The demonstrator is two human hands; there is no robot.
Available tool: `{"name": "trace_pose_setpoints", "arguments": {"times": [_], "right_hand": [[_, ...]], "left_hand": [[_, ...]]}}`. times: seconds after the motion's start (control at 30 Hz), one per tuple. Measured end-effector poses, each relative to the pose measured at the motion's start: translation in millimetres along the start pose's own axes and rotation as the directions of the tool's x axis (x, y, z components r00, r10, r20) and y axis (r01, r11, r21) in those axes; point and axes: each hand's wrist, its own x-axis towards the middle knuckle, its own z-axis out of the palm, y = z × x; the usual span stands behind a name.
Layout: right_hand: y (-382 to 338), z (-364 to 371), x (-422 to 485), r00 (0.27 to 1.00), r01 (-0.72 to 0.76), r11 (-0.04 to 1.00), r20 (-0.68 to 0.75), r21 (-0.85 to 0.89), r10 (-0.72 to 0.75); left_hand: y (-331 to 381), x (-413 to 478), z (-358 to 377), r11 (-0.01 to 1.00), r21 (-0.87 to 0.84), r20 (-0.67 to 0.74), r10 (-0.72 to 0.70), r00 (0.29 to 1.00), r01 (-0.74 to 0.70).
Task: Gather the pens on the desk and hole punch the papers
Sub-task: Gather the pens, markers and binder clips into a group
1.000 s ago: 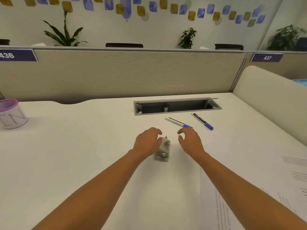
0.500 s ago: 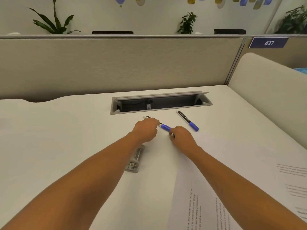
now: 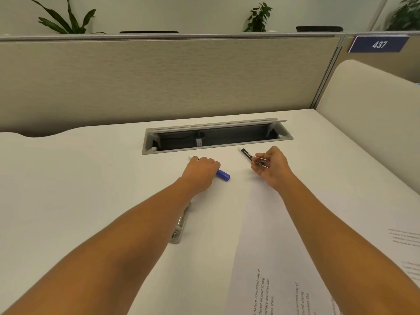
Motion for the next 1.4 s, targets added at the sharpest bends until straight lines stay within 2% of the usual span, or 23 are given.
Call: {"name": "trace_pose_setpoints", "arguments": {"times": [0.03,0.07,0.1,0.13,0.17,0.23,0.27,0.33,0.47,0.57,0.63,0.7,0.83,0.97,1.13,1.3,1.4], "right_hand": [[0.7,-1.8,4.3,0.999,0.043,0.992,-0.028,-0.119,-0.046],[2.2,-3.5,9.4,0.988,0.109,0.936,-0.064,-0.334,-0.137],[3.8,-5.2,15.1,0.96,0.18,0.794,-0.074,-0.58,-0.272],[4.3,-6.5,20.2,0.91,0.236,0.579,-0.033,-0.78,-0.414],[4.0,-7.3,23.8,0.869,0.246,0.361,0.04,-0.9,-0.494],[4.5,-6.4,26.0,0.859,0.196,0.03,0.157,-0.98,-0.488],[5.4,-5.1,25.5,0.868,0.164,-0.091,0.188,-0.982,-0.459],[7.2,-3.4,25.9,0.87,0.128,-0.209,0.211,-0.969,-0.446],[12.3,0.8,19.7,0.846,0.091,-0.279,0.223,-0.956,-0.485],[14.6,6.4,10.8,0.82,0.112,-0.272,0.244,-0.956,-0.519],[17.0,13.4,1.6,0.803,0.158,-0.213,0.251,-0.964,-0.541],[21.3,24.1,-10.2,0.808,0.224,-0.112,0.249,-0.968,-0.535],[39.2,58.7,-37.0,0.82,0.367,0.07,0.287,-0.928,-0.495],[69.2,108.2,-72.0,0.795,0.485,0.124,0.377,-0.866,-0.476],[130.4,179.6,-130.2,0.772,0.589,0.081,0.53,-0.804,-0.351],[203.2,237.8,-195.1,0.713,0.67,-0.098,0.675,-0.736,-0.188],[250.3,266.4,-230.0,0.664,0.72,-0.188,0.742,-0.669,-0.097]], "left_hand": [[-1.3,0.9,0.5,0.999,0.041,-0.01,0.011,1.0,-0.011],[-3.2,1.7,0.9,0.997,0.076,-0.015,0.023,1.0,-0.021],[-5.3,2.2,1.5,0.995,0.098,-0.016,0.03,0.999,-0.028],[-7.5,2.6,2.0,0.993,0.11,-0.017,0.033,0.999,-0.031],[-9.7,2.7,2.5,0.993,0.116,-0.019,0.034,0.999,-0.032],[-13.5,2.9,3.0,0.992,0.121,-0.031,0.041,0.999,-0.037],[-15.0,2.8,3.4,0.992,0.121,-0.038,0.043,0.998,-0.038],[-17.9,1.9,4.9,0.994,0.106,-0.057,0.042,0.998,-0.036],[-24.4,-5.4,3.7,1.0,0.007,-0.116,0.006,0.993,-0.005],[-31.4,-12.3,-5.4,0.992,-0.123,-0.2,-0.059,0.978,0.034],[-38.6,-20.1,-13.2,0.973,-0.217,-0.215,-0.122,0.969,0.074],[-48.5,-31.2,-18.7,0.949,-0.292,-0.206,-0.184,0.961,0.119],[-78.0,-66.6,-22.8,0.908,-0.369,-0.22,-0.295,0.93,0.2],[-118.2,-119.5,-24.9,0.874,-0.399,-0.196,-0.377,0.905,0.278],[-184.8,-206.9,-22.1,0.799,-0.425,-0.176,-0.534,0.827,0.426],[-251.3,-296.7,-8.6,0.613,-0.5,-0.033,-0.719,0.694,0.612],[-287.3,-348.7,3.3,0.553,-0.484,-0.013,-0.78,0.626,0.678]]}}
